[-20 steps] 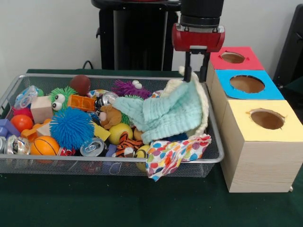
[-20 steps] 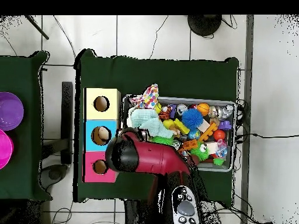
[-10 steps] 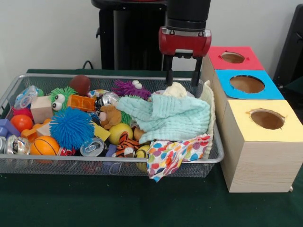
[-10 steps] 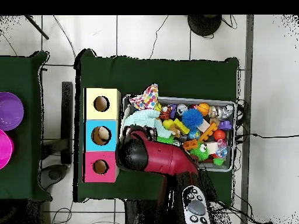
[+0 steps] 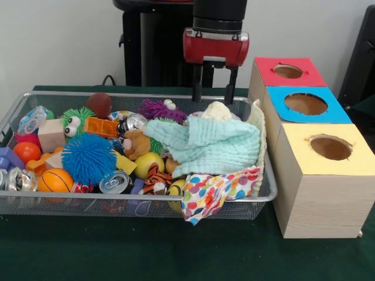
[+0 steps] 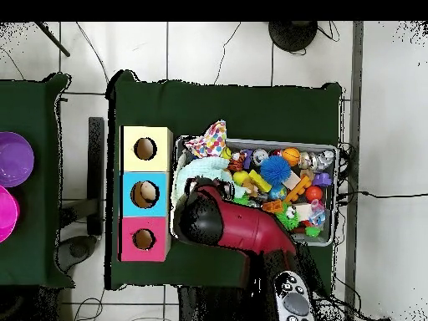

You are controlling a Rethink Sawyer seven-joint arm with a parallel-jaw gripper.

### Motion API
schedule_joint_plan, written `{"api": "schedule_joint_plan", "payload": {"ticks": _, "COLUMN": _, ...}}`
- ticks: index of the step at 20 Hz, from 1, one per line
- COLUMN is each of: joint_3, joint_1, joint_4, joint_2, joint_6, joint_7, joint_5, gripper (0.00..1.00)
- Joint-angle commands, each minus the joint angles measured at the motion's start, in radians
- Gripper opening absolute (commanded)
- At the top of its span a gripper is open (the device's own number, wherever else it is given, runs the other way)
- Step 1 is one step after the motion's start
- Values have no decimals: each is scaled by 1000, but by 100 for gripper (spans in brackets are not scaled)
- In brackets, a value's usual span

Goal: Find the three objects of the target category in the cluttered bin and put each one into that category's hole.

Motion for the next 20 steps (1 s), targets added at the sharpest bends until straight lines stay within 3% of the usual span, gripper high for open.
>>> {"api": "schedule_joint_plan", "payload": {"ticks": 1, "joint_3": 20, "joint_1": -79, "joint_4": 3, "joint_2": 43, "joint_6": -50, "joint_7": 101, "joint_5": -64, "gripper": 100}}
{"api": "schedule_joint_plan", "payload": {"ticks": 12, "joint_3": 59, "joint_1": -191, "joint_4": 1, "joint_2": 127, "joint_6": -167, "joint_7": 86, "joint_5": -157, "gripper": 100}}
{"api": "schedule_joint_plan", "payload": {"ticks": 20, "joint_3": 38, "joint_1": -182, "joint_4": -34, "joint_2": 145, "joint_6": -188, "joint_7": 89, "joint_5": -197, "gripper": 100}}
